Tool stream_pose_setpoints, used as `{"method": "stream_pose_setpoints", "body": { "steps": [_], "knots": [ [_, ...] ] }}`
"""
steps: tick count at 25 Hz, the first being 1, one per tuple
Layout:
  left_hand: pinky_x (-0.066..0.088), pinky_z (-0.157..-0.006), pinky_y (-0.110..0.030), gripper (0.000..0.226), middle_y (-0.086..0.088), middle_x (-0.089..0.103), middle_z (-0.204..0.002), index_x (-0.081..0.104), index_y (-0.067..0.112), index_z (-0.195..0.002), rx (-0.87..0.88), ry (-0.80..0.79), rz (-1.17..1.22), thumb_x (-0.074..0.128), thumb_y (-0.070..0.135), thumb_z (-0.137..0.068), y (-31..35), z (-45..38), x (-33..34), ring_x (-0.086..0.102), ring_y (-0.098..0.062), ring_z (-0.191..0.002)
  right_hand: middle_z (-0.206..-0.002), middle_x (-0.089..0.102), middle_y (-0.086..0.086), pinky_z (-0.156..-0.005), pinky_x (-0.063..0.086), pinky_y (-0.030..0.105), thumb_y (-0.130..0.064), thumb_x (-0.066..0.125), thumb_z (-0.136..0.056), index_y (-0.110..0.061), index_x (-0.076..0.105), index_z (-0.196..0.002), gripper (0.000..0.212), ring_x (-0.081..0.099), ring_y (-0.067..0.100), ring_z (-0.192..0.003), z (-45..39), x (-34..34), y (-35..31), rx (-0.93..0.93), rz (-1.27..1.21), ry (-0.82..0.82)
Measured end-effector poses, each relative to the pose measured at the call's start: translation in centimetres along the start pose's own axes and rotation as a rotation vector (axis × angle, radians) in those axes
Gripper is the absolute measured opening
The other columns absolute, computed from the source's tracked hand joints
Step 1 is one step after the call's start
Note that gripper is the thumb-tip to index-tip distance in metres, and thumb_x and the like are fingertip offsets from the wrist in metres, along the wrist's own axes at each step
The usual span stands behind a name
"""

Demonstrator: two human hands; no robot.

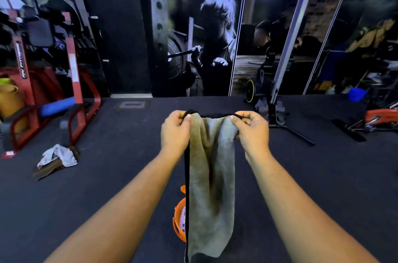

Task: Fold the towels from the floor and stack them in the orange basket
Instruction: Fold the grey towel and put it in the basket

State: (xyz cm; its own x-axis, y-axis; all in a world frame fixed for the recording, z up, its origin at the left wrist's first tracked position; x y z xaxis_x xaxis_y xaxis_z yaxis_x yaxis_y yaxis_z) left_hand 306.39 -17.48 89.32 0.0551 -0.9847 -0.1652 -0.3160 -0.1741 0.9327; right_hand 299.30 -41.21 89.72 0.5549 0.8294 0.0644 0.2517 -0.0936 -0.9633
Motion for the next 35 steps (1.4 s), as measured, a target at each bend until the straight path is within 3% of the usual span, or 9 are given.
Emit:
{"method": "stream_pose_setpoints", "body": {
  "steps": [3, 5, 8, 13, 20, 24, 28, 31, 35],
  "knots": [
    [0.059, -0.085, -0.044, 0.011, 0.004, 0.075, -0.092, 0.068, 0.026, -0.096, -0.142, 0.156, -0.018, 0.059, 0.033, -0.098, -2.3, 0.0, -2.5, 0.071, -0.017, -0.089, -0.085, 0.076, 0.006, -0.071, 0.058, 0.041, -0.016, 0.078, -0.087, -0.023, 0.073, -0.092, 0.010, 0.070, 0.020, -0.079, -0.6, -2.9, 0.9, 0.044, 0.084, 0.162],
    [0.059, -0.087, -0.046, 0.012, 0.000, 0.074, -0.093, 0.067, 0.026, -0.092, -0.171, 0.194, -0.020, 0.059, 0.031, -0.098, -4.0, -0.6, -4.9, 0.070, -0.023, -0.090, -0.089, 0.075, 0.005, -0.073, 0.054, 0.027, -0.011, 0.076, -0.089, -0.016, 0.072, -0.099, 0.012, 0.069, 0.016, -0.084, -1.0, -5.3, 1.3, 0.055, 0.047, 0.187],
    [0.048, -0.068, -0.035, 0.016, 0.001, 0.063, -0.081, 0.068, 0.016, -0.092, -0.128, 0.283, 0.087, 0.057, 0.024, -0.101, -3.6, -1.1, -6.8, 0.057, -0.015, -0.073, -0.087, 0.071, 0.004, -0.066, 0.051, 0.019, -0.008, 0.072, -0.093, -0.015, 0.072, -0.100, 0.010, 0.062, 0.006, -0.074, -0.5, -4.8, 0.1, -0.049, 0.019, 0.111],
    [0.039, -0.060, -0.033, 0.031, 0.001, 0.052, -0.062, 0.060, 0.004, -0.074, -0.362, 0.227, -0.061, 0.063, 0.031, -0.091, -5.7, -1.0, -6.1, 0.052, -0.021, -0.065, -0.091, 0.067, 0.011, -0.056, 0.047, 0.028, -0.003, 0.067, -0.092, -0.015, 0.069, -0.094, 0.012, 0.058, 0.017, -0.069, -1.2, -3.5, 4.6, 0.343, -0.025, 0.139],
    [0.054, -0.083, -0.034, 0.009, 0.010, 0.073, -0.091, 0.069, 0.025, -0.104, -0.138, 0.223, 0.025, 0.061, 0.028, -0.100, -1.8, 5.3, -2.0, 0.069, -0.009, -0.089, -0.079, 0.072, 0.005, -0.060, 0.054, 0.031, -0.006, 0.075, -0.089, -0.015, 0.071, -0.100, 0.014, 0.063, 0.014, -0.070, 4.1, 1.1, 2.4, 0.099, -0.140, -0.040],
    [0.056, -0.077, -0.030, 0.008, 0.010, 0.075, -0.093, 0.064, 0.033, -0.106, 0.008, 0.061, -0.017, 0.060, 0.027, -0.102, 0.2, 8.5, 1.2, 0.070, -0.004, -0.088, -0.093, 0.080, 0.005, -0.077, 0.061, 0.033, -0.005, 0.078, -0.087, -0.014, 0.078, -0.099, 0.016, 0.076, 0.017, -0.087, 6.5, 4.1, 1.5, -0.055, -0.056, -0.234],
    [0.052, -0.070, -0.017, 0.012, 0.014, 0.073, -0.092, 0.061, 0.035, -0.108, 0.041, -0.008, -0.071, 0.058, 0.024, -0.103, 0.6, 8.9, 1.7, 0.068, 0.005, -0.087, -0.096, 0.080, -0.001, -0.086, 0.058, 0.031, -0.008, 0.075, -0.090, -0.015, 0.081, -0.102, 0.015, 0.075, 0.013, -0.094, 6.8, 4.4, 1.2, -0.084, 0.011, -0.267],
    [0.049, -0.065, -0.013, 0.016, 0.010, 0.073, -0.090, 0.059, 0.036, -0.105, 0.048, -0.043, -0.037, 0.057, 0.020, -0.104, 0.1, 8.8, 1.5, 0.069, 0.003, -0.083, -0.106, 0.078, 0.001, -0.097, 0.056, 0.042, -0.011, 0.067, -0.097, -0.013, 0.080, -0.106, 0.016, 0.072, 0.017, -0.107, 6.4, 4.5, 1.7, -0.048, -0.001, -0.344],
    [0.055, -0.076, -0.026, 0.013, 0.007, 0.074, -0.096, 0.058, 0.034, -0.105, 0.003, -0.112, -0.003, 0.060, 0.021, -0.103, -0.7, 8.3, 2.3, 0.070, 0.000, -0.089, -0.098, 0.079, 0.004, -0.089, 0.059, 0.036, -0.002, 0.072, -0.092, -0.012, 0.079, -0.100, 0.015, 0.074, 0.014, -0.097, 6.1, 4.3, 1.8, -0.033, -0.007, -0.250]
  ]
}}
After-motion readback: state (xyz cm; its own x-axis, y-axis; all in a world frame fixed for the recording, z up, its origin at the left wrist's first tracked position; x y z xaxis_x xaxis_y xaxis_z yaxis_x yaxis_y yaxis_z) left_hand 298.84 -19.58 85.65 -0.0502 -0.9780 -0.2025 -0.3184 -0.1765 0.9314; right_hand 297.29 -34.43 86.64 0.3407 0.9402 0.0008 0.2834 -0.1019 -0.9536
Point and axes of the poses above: each hand's wrist, its own z-axis away from the middle knuckle, its own x-axis out of the palm, y = z × x, the point moved 6 cm from there along -z, towards the middle knuckle
